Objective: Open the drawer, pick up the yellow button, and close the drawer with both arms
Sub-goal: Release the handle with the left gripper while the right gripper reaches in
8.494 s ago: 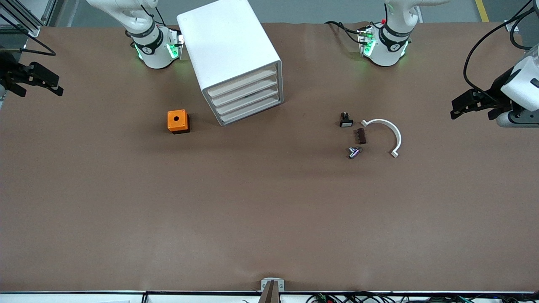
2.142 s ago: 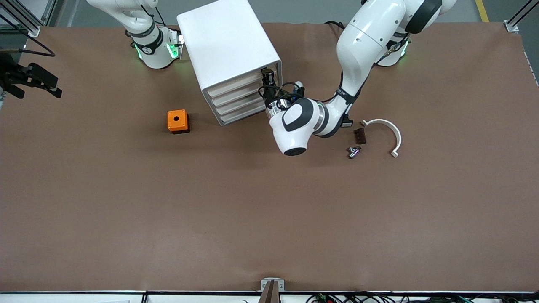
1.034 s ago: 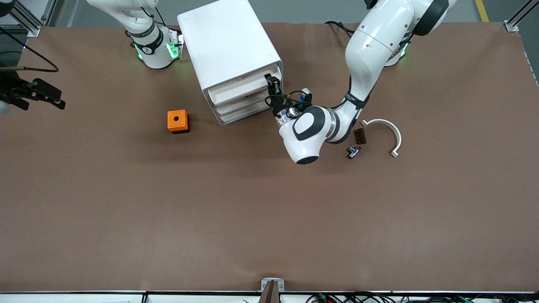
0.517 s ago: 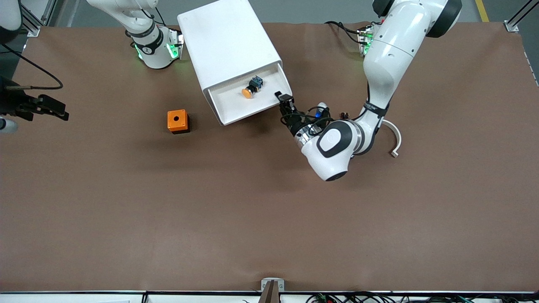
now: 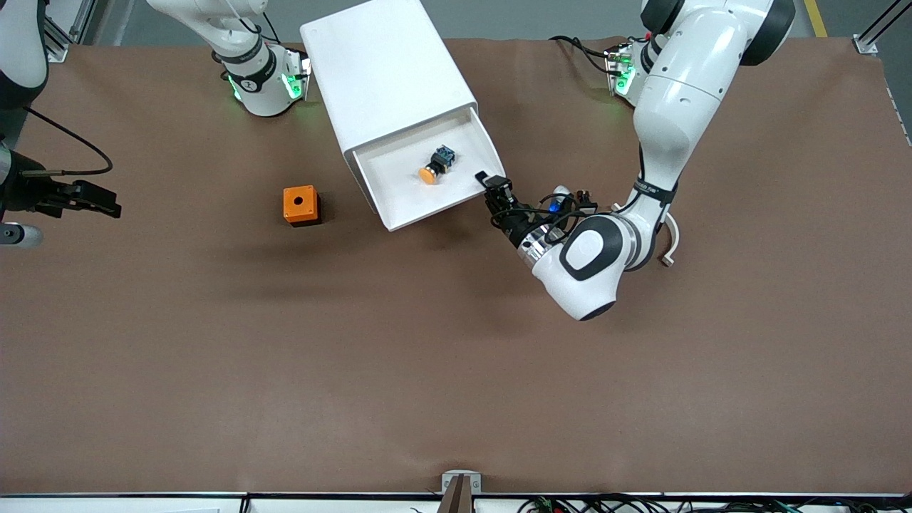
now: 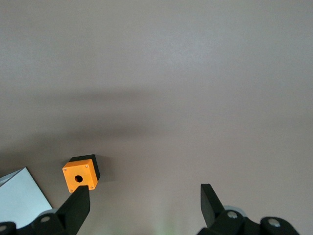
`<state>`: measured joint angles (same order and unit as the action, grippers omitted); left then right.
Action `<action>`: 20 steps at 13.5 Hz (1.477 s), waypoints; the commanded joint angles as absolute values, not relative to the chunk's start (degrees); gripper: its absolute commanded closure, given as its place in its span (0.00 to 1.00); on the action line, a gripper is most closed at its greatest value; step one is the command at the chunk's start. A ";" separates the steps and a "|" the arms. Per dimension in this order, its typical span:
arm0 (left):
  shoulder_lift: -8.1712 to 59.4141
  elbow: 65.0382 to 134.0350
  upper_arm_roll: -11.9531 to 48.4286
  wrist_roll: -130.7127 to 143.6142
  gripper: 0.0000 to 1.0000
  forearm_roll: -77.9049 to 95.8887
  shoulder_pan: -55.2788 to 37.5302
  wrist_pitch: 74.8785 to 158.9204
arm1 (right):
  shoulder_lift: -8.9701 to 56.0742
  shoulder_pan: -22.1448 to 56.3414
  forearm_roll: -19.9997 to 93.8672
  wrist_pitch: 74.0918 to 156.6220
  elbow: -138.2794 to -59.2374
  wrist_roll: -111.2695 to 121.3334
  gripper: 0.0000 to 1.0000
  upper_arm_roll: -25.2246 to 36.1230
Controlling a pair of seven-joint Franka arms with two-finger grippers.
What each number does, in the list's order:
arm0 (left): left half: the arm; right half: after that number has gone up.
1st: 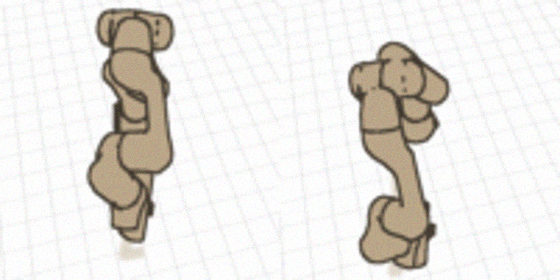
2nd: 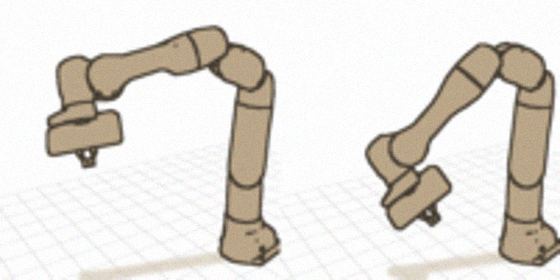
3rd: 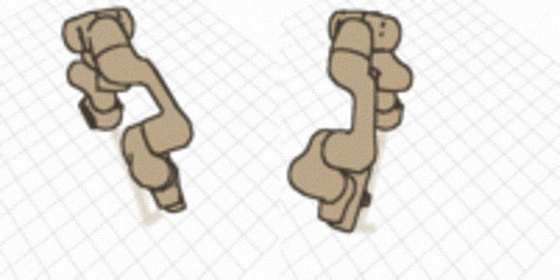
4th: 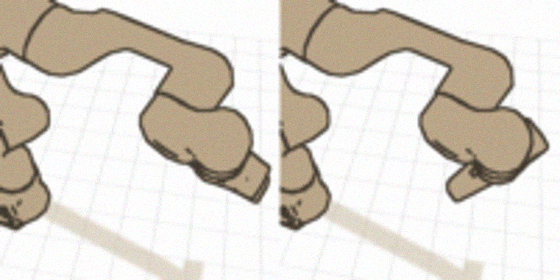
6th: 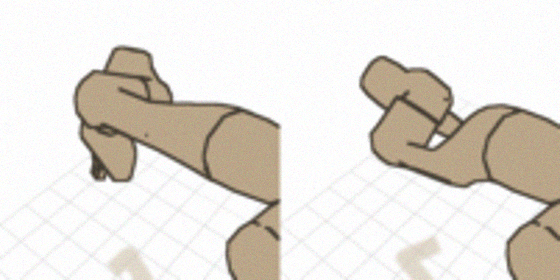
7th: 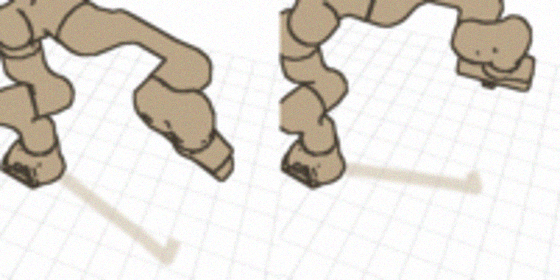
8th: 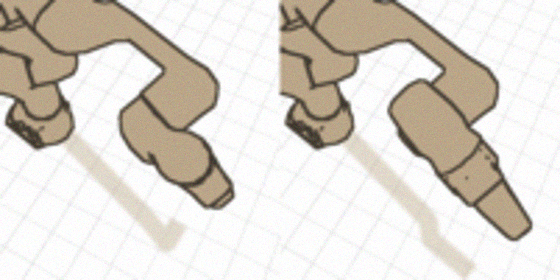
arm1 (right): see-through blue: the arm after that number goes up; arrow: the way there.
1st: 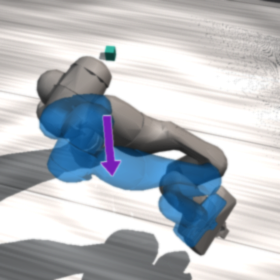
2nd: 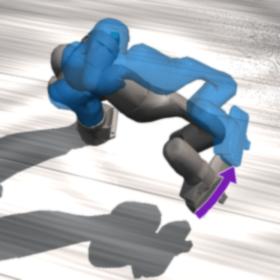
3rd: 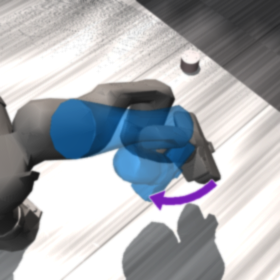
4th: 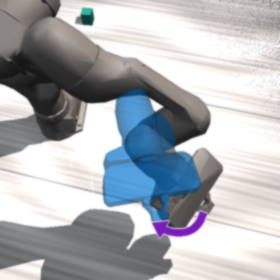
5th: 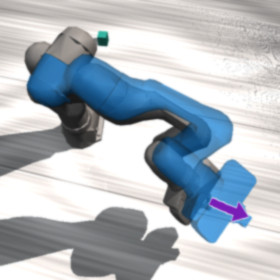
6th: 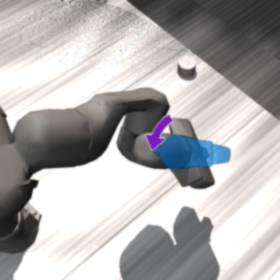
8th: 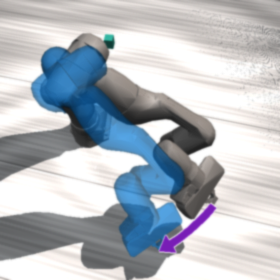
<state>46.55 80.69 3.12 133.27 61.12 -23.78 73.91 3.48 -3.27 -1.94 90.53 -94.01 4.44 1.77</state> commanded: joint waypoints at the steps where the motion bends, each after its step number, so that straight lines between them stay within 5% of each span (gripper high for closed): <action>1: 47.20 79.45 2.64 131.75 0.71 62.14 -23.55 74.79 | 3.87 -3.52 -1.32 89.91 -92.72 2.39 0.00 1.32; 3: 47.20 79.45 2.64 131.66 0.11 62.14 -23.73 74.88 | 3.69 -3.08 0.43 89.30 -92.64 -2.44 0.00 1.23; 4: 47.20 79.45 2.64 131.23 0.00 62.14 -23.82 74.88 | 3.52 -3.08 1.57 88.69 -92.64 -4.11 0.00 1.14; 11: 46.85 75.33 2.11 114.21 0.00 61.35 -22.85 75.41 | 2.81 4.29 2.81 86.84 -92.72 -19.48 0.00 0.88; 20: 46.58 71.72 -6.40 78.71 0.00 52.83 -23.47 76.20 | 0.70 21.07 8.09 89.46 -93.60 -49.00 0.00 0.88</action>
<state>46.56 72.64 -3.73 86.12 54.59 -22.93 75.96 1.31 16.23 7.19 87.74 -93.13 -41.53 0.36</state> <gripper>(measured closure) 0.000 0.000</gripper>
